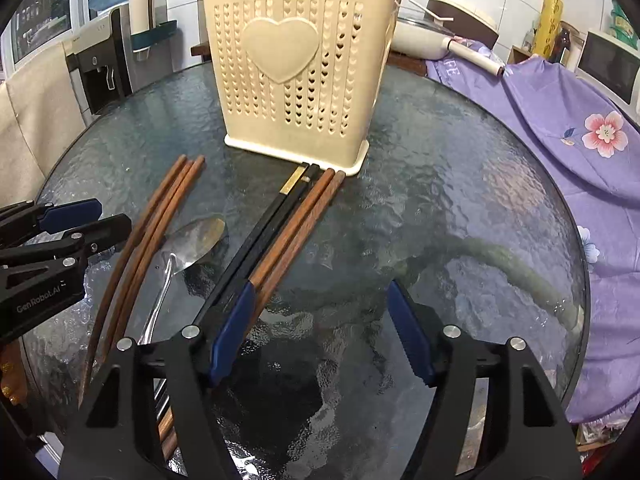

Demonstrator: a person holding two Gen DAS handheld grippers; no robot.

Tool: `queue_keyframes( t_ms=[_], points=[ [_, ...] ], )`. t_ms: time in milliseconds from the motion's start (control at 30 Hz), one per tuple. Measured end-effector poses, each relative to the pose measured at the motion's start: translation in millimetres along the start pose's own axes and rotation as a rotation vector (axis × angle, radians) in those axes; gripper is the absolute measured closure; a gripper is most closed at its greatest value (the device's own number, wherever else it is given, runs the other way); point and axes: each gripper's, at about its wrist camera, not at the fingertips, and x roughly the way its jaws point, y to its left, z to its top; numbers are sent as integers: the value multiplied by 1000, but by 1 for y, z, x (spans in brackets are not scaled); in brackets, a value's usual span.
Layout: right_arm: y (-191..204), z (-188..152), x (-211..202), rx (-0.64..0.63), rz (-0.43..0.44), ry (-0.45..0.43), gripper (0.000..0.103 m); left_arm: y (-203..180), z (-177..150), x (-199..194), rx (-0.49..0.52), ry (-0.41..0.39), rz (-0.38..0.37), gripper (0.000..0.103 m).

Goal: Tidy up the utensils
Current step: 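Grasp a brown chopstick with the left tool while the right tool grasps another, then lift the chopsticks with both tools and carry them over the cream holder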

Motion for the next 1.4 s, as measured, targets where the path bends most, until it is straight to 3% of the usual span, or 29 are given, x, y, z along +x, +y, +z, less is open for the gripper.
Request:
queue_keyframes(
  t_ms=[267,400,567,633,733,867,1167,1333,1400],
  points=[
    [1,8,4,19,23,26,39,-10,0,7,16,14,2,62],
    [0,11,7,10,5,38,47,-11,2,10,25,20,15,68],
    [-7,11,8,16,8,46,47,-5,0,13,14,35,13,68],
    [-9,13,11,15,-2,52,52,-3,2,15,15,38,18,68],
    [-10,17,16,22,1,56,54,-2,8,18,-6,48,-16,68],
    [-12,27,23,33,-6,58,56,-2,17,25,-2,53,4,68],
    [-18,55,46,98,-12,59,68,6,47,47,-47,75,16,72],
    [-18,63,53,115,-29,48,76,-1,50,52,-18,65,62,72],
    [-18,65,55,122,-33,44,82,-4,50,53,-10,54,68,78]
  ],
)
